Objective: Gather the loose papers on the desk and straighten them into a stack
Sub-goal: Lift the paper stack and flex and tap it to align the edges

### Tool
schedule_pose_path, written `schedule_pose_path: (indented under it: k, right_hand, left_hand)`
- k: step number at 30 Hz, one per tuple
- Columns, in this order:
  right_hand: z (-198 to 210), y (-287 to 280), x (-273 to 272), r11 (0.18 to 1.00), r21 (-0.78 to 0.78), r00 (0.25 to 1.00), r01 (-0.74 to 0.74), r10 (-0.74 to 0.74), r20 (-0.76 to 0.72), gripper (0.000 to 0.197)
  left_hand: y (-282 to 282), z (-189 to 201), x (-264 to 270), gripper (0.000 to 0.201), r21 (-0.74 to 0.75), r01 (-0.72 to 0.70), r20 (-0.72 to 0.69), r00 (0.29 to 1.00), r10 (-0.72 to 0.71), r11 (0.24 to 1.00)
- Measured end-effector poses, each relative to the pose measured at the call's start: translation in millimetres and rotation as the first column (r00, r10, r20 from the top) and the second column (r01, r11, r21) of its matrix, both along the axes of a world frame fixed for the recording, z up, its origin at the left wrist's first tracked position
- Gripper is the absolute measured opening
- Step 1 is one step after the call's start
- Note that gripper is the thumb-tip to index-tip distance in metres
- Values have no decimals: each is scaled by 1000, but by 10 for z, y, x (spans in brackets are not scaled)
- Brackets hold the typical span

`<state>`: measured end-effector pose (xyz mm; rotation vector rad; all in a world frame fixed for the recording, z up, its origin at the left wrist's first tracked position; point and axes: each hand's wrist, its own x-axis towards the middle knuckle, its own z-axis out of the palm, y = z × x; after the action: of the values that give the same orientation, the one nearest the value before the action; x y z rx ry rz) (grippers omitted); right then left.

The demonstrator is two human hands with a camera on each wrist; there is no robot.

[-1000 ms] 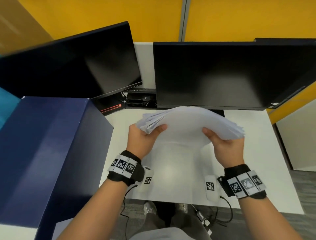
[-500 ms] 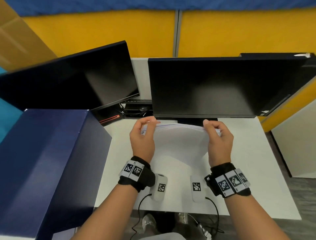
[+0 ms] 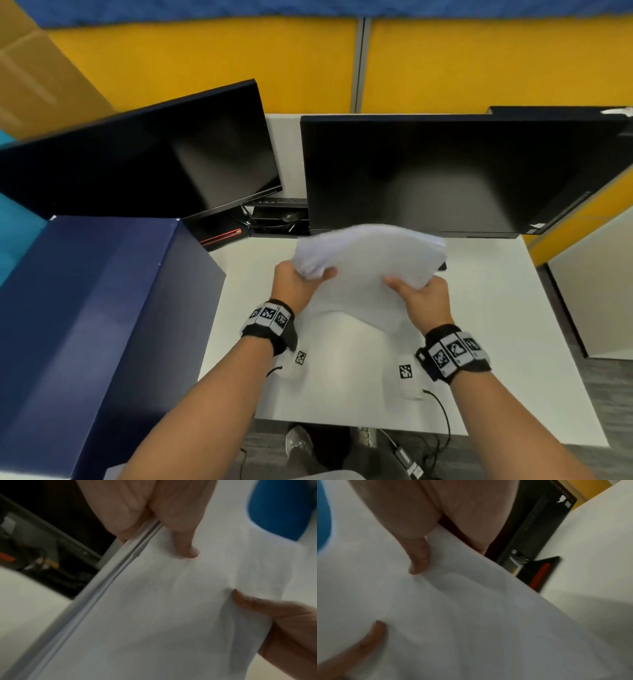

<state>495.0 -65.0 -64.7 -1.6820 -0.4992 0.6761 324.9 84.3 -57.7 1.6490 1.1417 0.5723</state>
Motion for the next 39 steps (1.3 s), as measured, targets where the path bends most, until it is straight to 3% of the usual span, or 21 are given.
schedule_pose_path:
  k: [3,6,8,12,14,16,20,23,26,28,30,34,39]
  right_hand:
    - [317,13,12,984,167,996,55,-67,66,25]
    - [566,-100,4,956,294,979,9,-69,194,33]
    - [506,-177,23,963,270,973,-20,-44,227,36]
    - [140,-242,61,994,56,987,-99,91,132,40]
    - [45,-216,50,997,6,981,-82,80,179,36]
    - [76,-180,30,998,53,987,-20,12,159,26]
    - [330,-207,44,979,204,970,30,-78,231,34]
    - [328,-313,98,974,225,971,4,-58,233,35]
    - [81,-375,113,994,107,992,-9,-5,126,36]
    - [-15,-385,97,998,59,992,25,-33,123,35]
    - [56,-365,73,995,79,987,59,-70,145,36]
    - [174,-405,105,981,182,973,73,-109,201,29]
    - [-15,-393,99,995,-89,992,50,-39,123,20]
  left_hand:
    - [-31,278,-1,24,50,-121,144,983,113,991]
    - [-97,478,-92,29,289,-92,198,980,34,953]
    - [-148,414,-133,34,345,-59,170,985,-1,937]
    - [-176,45,-151,46,185,83,33,995,-91,979]
    - [-164,-61,-97,35,115,77,-30,997,-74,990]
    - [-140,-36,-29,26,65,12,5,1000,-13,998]
    - [-131,219,-23,31,137,-11,207,978,-18,991]
    - [-155,166,-63,40,185,40,170,983,-72,982]
    - [-203,-82,-36,41,9,61,107,992,-62,998]
    - [-239,-138,34,27,-47,24,78,997,-20,999]
    - [-253,-52,91,18,-2,-21,86,996,21,1000]
    - [-257,91,65,25,128,-30,156,988,10,991]
    - [-401,-88,69,20,-37,-89,98,991,92,995]
